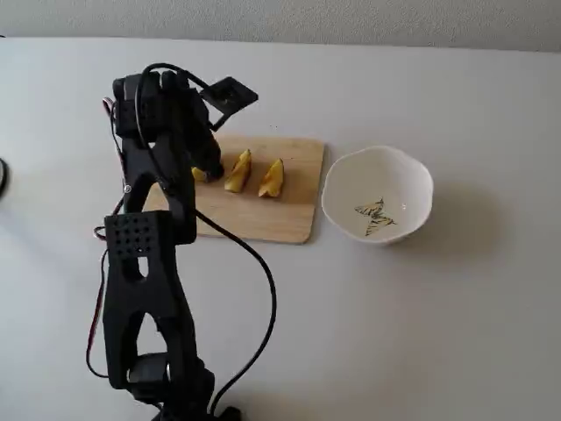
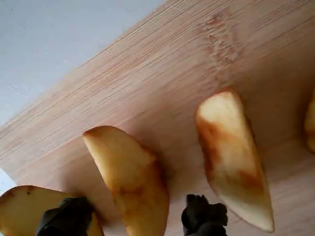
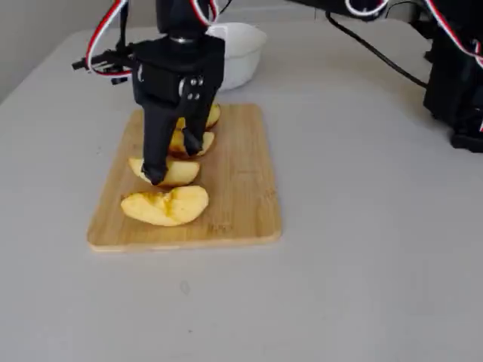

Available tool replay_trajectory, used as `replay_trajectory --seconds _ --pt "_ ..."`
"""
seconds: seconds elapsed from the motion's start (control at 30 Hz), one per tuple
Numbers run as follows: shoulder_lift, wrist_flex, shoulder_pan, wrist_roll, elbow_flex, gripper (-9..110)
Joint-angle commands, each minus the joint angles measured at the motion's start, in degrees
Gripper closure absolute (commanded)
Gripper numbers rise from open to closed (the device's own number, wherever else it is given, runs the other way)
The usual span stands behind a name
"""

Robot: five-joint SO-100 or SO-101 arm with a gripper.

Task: Pick up the third from the right apple slice from the cutting board and place it into the bowl

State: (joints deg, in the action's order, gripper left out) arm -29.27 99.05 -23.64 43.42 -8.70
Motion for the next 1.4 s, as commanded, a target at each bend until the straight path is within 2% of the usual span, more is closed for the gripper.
replay_trajectory --seconds 0.0,0.2,0.33,0.47,0.6,0.73,0.87,1.03,1.2,1.37 --pt "-0.1 -1.4 -0.4 -0.8 3.3 79" --pt "1.8 -2.3 -1.7 -1.2 3.3 89" --pt "2.1 -2.4 -2.6 -1.8 4.7 101" --pt "0.3 -2.1 -4.0 -4.2 5.7 101" --pt "-2.1 1.2 -4.6 -9.3 14.2 101" --pt "-11.6 2.7 -2.2 -16.8 14.3 101" --pt "-22.8 3.5 5.8 -26.5 14.3 101" --pt "-30.1 4.2 23.0 -35.1 13.8 101" --pt "-24.7 4.5 38.7 -35.6 13.4 101" --pt "-14.9 4.4 45.3 -33.1 14.0 101"
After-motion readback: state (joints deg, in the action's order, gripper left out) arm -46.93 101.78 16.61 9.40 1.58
